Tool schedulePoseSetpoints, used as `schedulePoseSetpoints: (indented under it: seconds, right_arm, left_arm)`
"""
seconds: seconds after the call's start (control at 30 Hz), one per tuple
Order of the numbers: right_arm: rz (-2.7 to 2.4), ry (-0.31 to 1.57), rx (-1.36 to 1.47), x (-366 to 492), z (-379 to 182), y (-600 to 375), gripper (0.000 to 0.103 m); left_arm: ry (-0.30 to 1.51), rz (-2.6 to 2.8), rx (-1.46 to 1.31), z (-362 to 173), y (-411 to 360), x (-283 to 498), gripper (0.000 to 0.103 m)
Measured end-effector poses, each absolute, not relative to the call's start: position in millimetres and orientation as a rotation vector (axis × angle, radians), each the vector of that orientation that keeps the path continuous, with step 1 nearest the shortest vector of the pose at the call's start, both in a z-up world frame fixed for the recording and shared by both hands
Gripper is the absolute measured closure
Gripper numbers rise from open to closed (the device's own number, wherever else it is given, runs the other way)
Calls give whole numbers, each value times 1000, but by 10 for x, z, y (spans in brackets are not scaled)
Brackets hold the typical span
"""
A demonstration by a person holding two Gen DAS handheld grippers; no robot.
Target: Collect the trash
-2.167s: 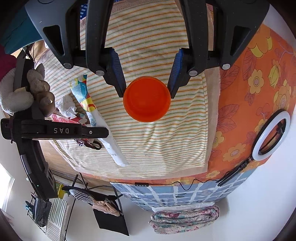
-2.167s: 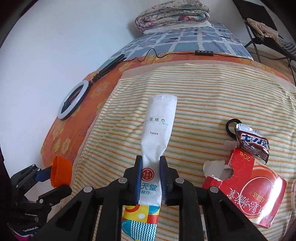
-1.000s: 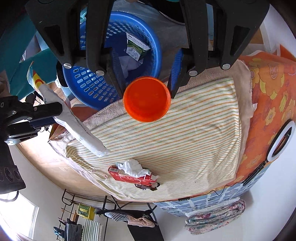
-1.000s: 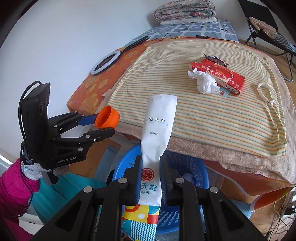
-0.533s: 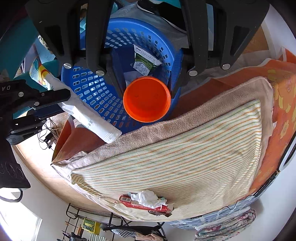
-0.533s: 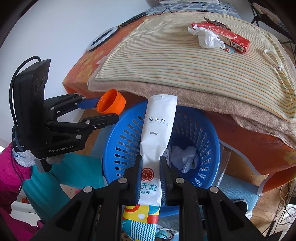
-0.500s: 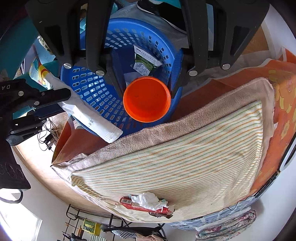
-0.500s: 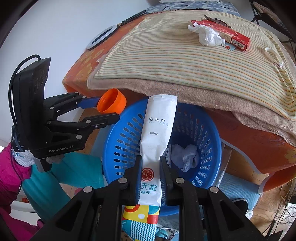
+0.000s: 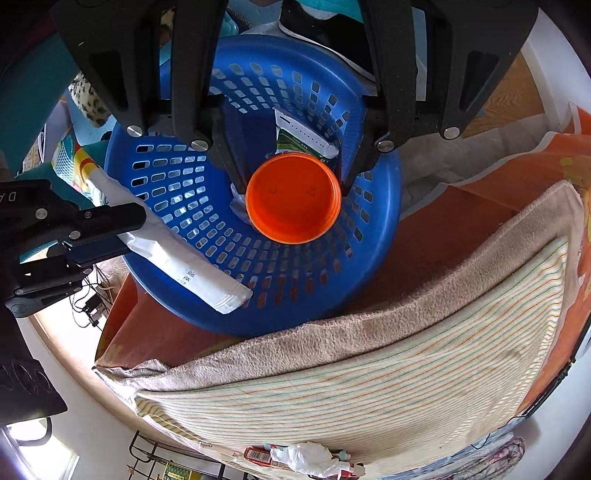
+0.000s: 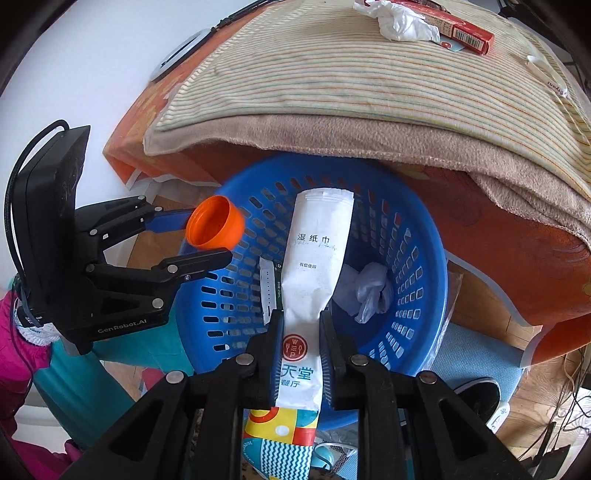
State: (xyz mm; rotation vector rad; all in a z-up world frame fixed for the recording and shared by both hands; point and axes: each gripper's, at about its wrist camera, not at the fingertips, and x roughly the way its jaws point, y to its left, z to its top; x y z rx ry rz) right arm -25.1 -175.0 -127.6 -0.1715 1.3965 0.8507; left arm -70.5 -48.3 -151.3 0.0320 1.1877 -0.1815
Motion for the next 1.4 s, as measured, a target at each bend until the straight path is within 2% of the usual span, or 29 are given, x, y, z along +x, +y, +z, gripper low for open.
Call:
schedulePoseSetpoints:
  seconds: [0.27,0.33,0.47,0.53,0.6,1.03,1.4]
  right_arm:
    - [809,1410,-158,-167,-1353,-1787,80]
    - [798,1408,-155,-153,-1363,-1774,74]
    - [779,1405,-162,-137,-1357,-1766,69]
    - [777,1400,-165,-132,-1352,-1771,57]
    - [773,1388,-175,-137,-1340,-1771,52]
    - [736,1294,-239,-137,-1202,-1791,25]
    - [672,1203,-215,35,-958,-1948,18]
  left_arm:
    - [1191,-187,37,-1541,-528,-640,56]
    - [1192,-184,41,-1543,-531,-630,56]
    - [1196,-172,34,-1545,-517,-611,55]
    - [1192,-160,29,-1538,-494,-599,40]
    - [1180,-149,18,-1521,-469,-590,37]
    - [1164,-113,-33,-1428,-375,-527,36]
    - [1101,-101,-102,-1105,-282,-264,36]
